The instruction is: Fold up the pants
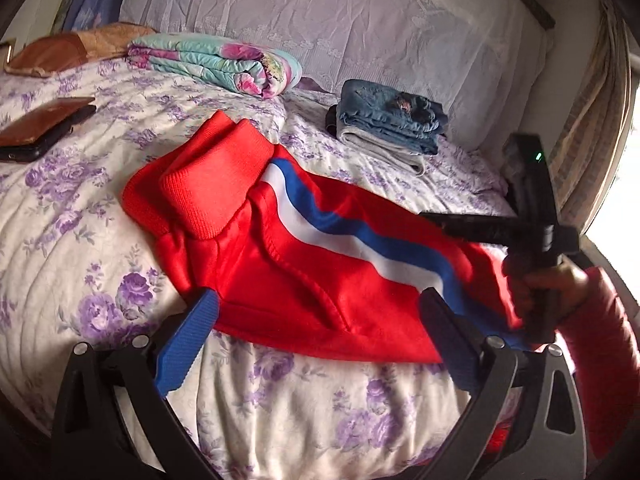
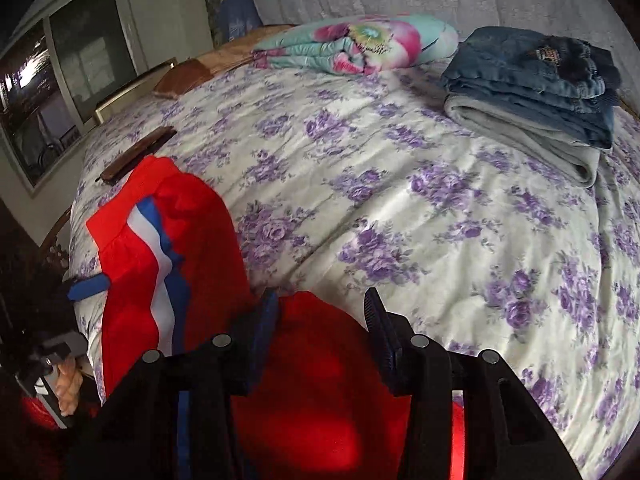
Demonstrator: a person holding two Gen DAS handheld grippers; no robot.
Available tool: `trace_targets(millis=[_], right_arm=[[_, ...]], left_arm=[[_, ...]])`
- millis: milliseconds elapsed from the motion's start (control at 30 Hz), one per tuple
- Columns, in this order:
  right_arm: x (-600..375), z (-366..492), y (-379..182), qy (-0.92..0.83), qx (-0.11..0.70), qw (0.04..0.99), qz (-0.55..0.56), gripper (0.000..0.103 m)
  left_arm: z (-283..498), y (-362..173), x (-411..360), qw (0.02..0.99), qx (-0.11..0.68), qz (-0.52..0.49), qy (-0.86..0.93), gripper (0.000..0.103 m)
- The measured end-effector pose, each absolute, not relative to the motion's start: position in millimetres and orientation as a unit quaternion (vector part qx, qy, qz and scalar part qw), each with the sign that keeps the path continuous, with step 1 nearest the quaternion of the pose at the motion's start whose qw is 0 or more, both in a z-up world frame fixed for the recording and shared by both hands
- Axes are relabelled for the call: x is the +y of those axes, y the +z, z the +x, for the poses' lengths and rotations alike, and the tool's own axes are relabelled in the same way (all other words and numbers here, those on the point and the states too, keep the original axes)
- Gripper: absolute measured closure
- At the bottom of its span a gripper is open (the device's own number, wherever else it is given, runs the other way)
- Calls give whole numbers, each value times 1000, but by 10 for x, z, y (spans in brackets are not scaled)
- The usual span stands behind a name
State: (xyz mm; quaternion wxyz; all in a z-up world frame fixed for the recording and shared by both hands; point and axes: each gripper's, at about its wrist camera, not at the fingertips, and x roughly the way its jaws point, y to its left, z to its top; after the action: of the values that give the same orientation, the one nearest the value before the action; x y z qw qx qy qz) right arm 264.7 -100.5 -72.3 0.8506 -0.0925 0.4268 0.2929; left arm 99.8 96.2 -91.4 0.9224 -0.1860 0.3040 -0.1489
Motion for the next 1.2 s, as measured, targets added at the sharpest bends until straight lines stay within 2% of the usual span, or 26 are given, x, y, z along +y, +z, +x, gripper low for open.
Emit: trace_targets(millis=[33,100,133,300,400,467,567,633,667,833,933,1000,1100,1200], right_arm=[[-1005,2626,-751,298,430,847,-97,62],[-1025,2557,-786,309,424,846,-92,86],[-1029,2511,-780,310,420,848,-90,92],[-1196,2298,-572,304,366,876,-71,96],[-1465,2515,-447,285,363,887,7,96],[-1512,2776,-602,281,409,867,46,96],[-1448,2982,-962,251,463,849,40,90],[-1507,2960,-903,245,452,856,59,85],[-1540,2904,-832,232,437,867,59,74],[-1505,2378,-452,215,347,912,-30,72],[-1425,2136,-438,241,349,904,-55,70],[-1343,2115,-573,246,372,892,-76,61],[-1361,2262,-876,233,418,875,-66,60],[-1491,2305,-770,232,419,878,-17,62]], left_arm=[[996,-913,960,922,304,-185,-152,5],[1002,-919,938,925,302,-173,-152,5],[1004,-926,913,928,301,-163,-148,5],[990,-978,708,944,294,-92,-114,5],[984,-1007,610,950,291,-61,-94,5],[992,-1012,616,950,291,-63,-90,5],[999,-993,659,948,295,-74,-95,5],[991,-965,723,944,302,-91,-101,5],[985,-941,777,941,304,-108,-106,5],[1018,-863,922,941,311,-129,-47,5],[1025,-870,892,944,313,-100,-20,5],[1018,-883,849,946,313,-85,-9,5],[999,-877,791,950,308,-56,16,5],[988,-847,778,952,300,-35,44,5]])
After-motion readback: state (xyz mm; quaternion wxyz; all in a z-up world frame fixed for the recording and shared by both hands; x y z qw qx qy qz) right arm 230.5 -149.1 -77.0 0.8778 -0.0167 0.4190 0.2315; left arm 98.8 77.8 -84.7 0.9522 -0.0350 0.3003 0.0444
